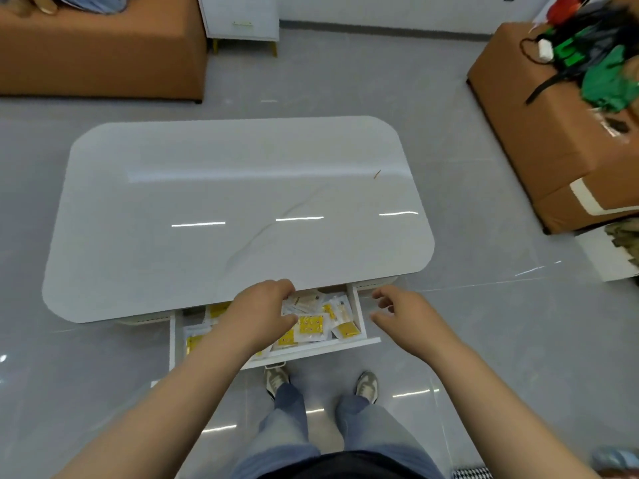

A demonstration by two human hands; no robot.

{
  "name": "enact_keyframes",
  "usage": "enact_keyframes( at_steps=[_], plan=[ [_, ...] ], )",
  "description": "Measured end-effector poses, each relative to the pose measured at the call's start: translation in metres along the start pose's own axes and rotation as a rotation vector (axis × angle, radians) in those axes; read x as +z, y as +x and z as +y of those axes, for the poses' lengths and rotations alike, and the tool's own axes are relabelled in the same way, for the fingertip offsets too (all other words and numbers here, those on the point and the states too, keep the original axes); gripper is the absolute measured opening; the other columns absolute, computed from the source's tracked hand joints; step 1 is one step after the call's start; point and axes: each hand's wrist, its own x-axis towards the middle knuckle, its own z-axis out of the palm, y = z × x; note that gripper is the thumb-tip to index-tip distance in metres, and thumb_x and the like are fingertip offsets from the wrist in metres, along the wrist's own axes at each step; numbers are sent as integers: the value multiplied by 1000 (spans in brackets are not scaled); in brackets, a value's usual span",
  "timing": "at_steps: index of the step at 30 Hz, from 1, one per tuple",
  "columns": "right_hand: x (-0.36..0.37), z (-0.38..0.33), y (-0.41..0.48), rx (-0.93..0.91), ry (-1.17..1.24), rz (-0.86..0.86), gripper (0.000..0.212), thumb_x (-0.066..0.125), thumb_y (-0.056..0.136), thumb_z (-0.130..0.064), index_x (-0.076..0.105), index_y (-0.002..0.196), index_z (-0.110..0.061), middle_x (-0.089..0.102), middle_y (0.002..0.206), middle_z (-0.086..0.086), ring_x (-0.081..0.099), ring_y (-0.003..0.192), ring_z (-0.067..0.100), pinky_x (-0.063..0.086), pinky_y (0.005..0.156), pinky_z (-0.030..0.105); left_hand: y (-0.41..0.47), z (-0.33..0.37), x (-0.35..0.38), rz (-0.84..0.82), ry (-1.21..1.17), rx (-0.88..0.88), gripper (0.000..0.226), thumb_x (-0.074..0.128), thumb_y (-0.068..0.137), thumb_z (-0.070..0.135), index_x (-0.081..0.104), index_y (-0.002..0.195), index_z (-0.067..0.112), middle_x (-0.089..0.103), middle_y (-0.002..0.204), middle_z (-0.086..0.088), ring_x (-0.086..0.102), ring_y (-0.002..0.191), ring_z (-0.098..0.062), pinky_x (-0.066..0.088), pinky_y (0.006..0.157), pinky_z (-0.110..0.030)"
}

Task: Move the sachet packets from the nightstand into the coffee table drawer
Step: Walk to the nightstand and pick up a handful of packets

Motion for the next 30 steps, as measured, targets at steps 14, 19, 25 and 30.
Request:
enact_keyframes(
  at_steps=[14,19,25,30],
  plan=[
    [-120,159,-78,61,-9,285,38,55,93,-25,52,131,-21,59,126,1,55,114,17,42,88,26,21,233,12,50,188,315,45,60,87,34,48,130,26,57,127,5,54,115,-17,44,92,-28],
    [-171,244,-115,94,-48,364,39,54,94,-26,50,132,-21,57,130,0,53,117,17,40,89,25,22,336,42,60,261,403,44,58,89,34,48,131,25,57,127,4,54,116,-18,43,92,-28],
    [-222,321,-146,162,-74,430,39,55,93,-29,50,132,-22,57,126,-1,53,115,18,41,88,27,31,429,61,51,245,487,44,60,88,35,50,129,25,58,126,6,55,114,-15,43,90,-27],
    [-259,363,-146,224,-32,462,39,56,93,-28,50,131,-21,57,130,1,53,117,18,42,93,28,56,475,61,31,219,500,42,62,87,35,52,127,26,60,123,7,57,109,-15,47,91,-28]
  ],
)
